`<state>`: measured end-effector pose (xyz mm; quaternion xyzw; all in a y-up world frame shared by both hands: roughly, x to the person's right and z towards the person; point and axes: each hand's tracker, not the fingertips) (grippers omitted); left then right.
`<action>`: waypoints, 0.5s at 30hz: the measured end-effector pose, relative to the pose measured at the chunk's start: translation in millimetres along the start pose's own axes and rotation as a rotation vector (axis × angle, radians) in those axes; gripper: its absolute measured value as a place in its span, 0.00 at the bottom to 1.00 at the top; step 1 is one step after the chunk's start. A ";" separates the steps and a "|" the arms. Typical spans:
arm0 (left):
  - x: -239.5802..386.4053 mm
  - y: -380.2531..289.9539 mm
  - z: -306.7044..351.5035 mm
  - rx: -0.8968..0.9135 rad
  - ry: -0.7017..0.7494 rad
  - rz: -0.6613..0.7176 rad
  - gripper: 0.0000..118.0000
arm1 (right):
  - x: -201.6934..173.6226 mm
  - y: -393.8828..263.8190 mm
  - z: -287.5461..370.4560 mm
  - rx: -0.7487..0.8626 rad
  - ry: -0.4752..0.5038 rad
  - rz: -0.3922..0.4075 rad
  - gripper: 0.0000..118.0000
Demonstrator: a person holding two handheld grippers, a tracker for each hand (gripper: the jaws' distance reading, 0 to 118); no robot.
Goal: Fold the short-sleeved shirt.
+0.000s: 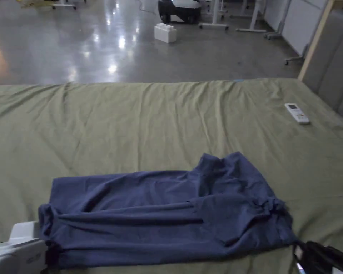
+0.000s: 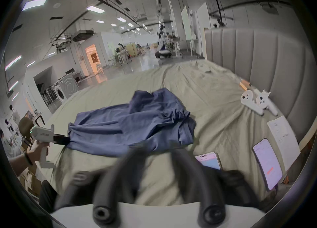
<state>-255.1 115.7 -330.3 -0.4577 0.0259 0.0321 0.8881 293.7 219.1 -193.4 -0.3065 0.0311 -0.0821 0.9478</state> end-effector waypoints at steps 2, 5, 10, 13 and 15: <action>-1.5 1.1 -0.1 -0.013 -0.008 0.010 0.09 | 15.2 5.7 -43.9 -0.059 -0.015 -0.050 0.71; -5.2 0.5 -1.1 -0.016 -0.019 0.013 0.09 | 40.9 10.7 -105.8 -0.116 -0.072 -0.083 0.65; -0.8 4.9 7.7 -0.037 -0.030 0.008 0.09 | 52.3 0.8 -175.7 -0.334 -0.191 -0.040 0.65; 2.8 5.3 10.2 -0.039 -0.026 0.009 0.09 | 31.9 1.7 -168.0 -0.259 -0.209 0.112 0.54; 4.0 3.3 11.7 -0.031 -0.022 0.006 0.09 | 22.6 1.9 -162.3 -0.272 -0.186 0.122 0.31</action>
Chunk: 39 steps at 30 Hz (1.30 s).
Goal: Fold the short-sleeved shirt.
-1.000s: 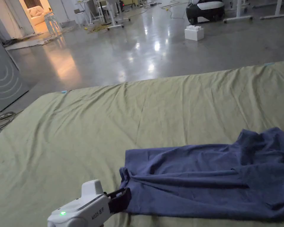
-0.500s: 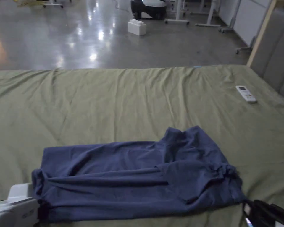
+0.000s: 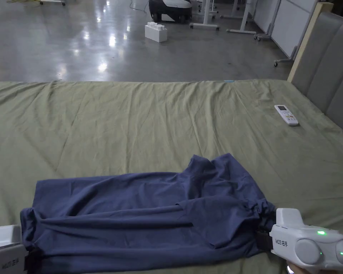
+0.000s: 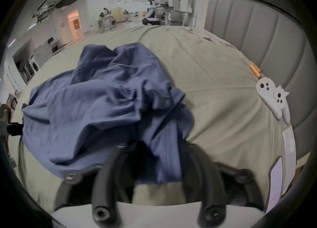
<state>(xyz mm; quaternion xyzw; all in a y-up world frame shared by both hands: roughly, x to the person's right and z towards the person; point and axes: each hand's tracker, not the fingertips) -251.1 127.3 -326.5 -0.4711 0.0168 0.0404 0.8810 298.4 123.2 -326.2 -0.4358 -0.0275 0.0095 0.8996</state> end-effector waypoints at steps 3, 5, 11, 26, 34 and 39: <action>-2.2 5.7 8.0 -0.004 -0.006 0.025 0.09 | -12.3 6.7 7.7 0.000 0.053 -0.021 0.04; -7.8 8.7 18.9 0.046 -0.054 0.060 0.09 | -13.3 11.6 12.3 0.036 0.083 -0.010 0.04; -40.8 12.2 91.8 0.261 -0.167 0.185 0.09 | -1.0 25.1 84.8 0.216 0.131 -0.134 0.04; -74.7 -133.3 187.6 0.175 -0.161 0.158 0.09 | 20.1 -123.9 204.5 0.104 0.174 -0.281 0.04; -76.9 -165.3 166.7 0.105 -0.075 0.147 0.73 | 22.7 -153.4 167.5 -0.068 0.084 -0.172 0.79; -59.3 -158.2 248.9 0.416 -0.108 0.132 0.73 | 30.2 -148.2 227.9 0.188 0.187 -0.319 0.70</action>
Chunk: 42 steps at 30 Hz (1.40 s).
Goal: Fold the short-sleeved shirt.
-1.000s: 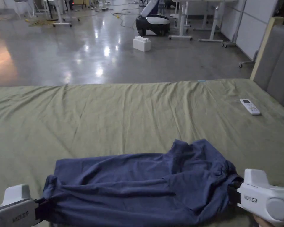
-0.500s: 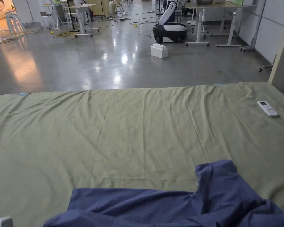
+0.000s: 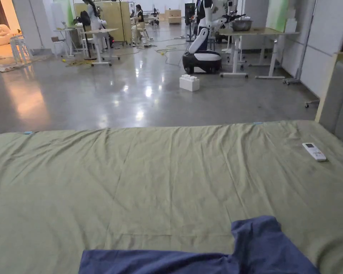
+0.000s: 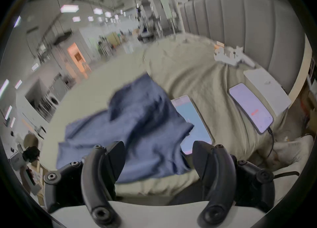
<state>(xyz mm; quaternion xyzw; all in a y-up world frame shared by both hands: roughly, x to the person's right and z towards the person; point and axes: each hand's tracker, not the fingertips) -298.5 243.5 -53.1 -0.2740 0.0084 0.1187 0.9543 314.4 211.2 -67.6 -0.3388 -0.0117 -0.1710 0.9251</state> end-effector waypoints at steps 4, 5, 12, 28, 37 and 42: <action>48.2 33.3 53.2 0.250 0.008 -0.115 0.73 | -30.2 17.3 43.4 0.231 0.071 0.053 0.74; 61.0 39.3 65.4 0.304 0.013 -0.148 0.73 | -42.6 21.0 53.2 0.286 0.076 0.085 0.75; 125.0 54.3 112.3 0.503 0.036 -0.338 0.72 | -98.9 35.9 94.7 0.498 0.086 0.358 0.75; 140.2 47.4 119.4 0.465 -0.016 -0.363 0.02 | -126.1 33.4 120.4 0.547 0.131 0.430 0.00; 135.7 51.2 109.6 0.426 -0.028 -0.329 0.02 | -123.8 31.9 115.0 0.521 0.132 0.419 0.00; 127.8 52.3 90.5 0.368 -0.004 -0.319 0.02 | -120.8 27.7 103.0 0.473 0.154 0.409 0.00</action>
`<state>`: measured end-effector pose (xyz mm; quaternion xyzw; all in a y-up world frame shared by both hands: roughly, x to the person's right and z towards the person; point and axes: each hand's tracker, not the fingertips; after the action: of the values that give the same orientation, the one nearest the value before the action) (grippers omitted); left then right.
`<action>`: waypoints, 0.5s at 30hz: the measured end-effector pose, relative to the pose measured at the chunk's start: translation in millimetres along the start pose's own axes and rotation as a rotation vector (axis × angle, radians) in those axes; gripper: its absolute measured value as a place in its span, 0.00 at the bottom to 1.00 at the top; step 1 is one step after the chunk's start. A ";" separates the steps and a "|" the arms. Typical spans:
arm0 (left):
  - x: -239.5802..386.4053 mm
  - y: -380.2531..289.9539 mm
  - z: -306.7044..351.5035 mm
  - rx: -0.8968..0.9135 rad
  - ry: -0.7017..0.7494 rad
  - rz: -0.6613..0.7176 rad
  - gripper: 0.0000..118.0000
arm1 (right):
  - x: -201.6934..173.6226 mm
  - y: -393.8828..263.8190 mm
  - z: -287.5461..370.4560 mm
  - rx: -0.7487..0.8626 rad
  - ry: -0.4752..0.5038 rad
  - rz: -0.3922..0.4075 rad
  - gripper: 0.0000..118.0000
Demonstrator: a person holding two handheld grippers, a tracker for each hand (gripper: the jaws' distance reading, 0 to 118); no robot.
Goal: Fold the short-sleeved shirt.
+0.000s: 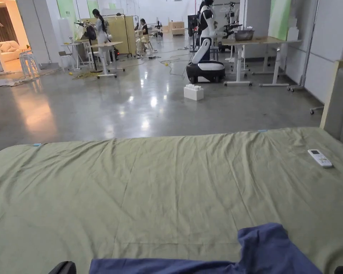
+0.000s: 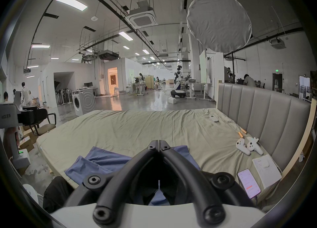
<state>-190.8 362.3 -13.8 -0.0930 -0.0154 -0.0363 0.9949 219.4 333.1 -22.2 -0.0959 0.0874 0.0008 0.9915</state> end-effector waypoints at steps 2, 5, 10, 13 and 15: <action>-7.1 -5.0 -15.9 -0.044 -0.012 0.025 0.02 | 0.7 -5.5 -5.7 -0.033 -0.004 -0.008 0.00; -26.2 -20.9 -65.3 -0.200 -0.002 0.104 0.02 | 4.2 -16.7 -14.6 -0.071 -0.003 -0.032 0.00; -68.0 -74.3 -162.7 -0.408 0.010 0.284 0.05 | 8.5 -31.1 -28.8 -0.126 0.004 -0.061 0.00; -82.9 -104.8 -236.2 -0.534 -0.025 0.295 0.51 | 13.2 -40.6 -37.1 -0.172 -0.010 -0.067 0.00; -91.6 -130.1 -286.9 -0.655 -0.036 0.304 0.74 | 17.2 -48.3 -43.2 -0.214 -0.017 -0.098 0.00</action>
<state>-285.1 187.7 -275.1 -0.4087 -0.0062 0.1105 0.9059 229.8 277.2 -57.7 -0.2055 0.0735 -0.0373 0.9752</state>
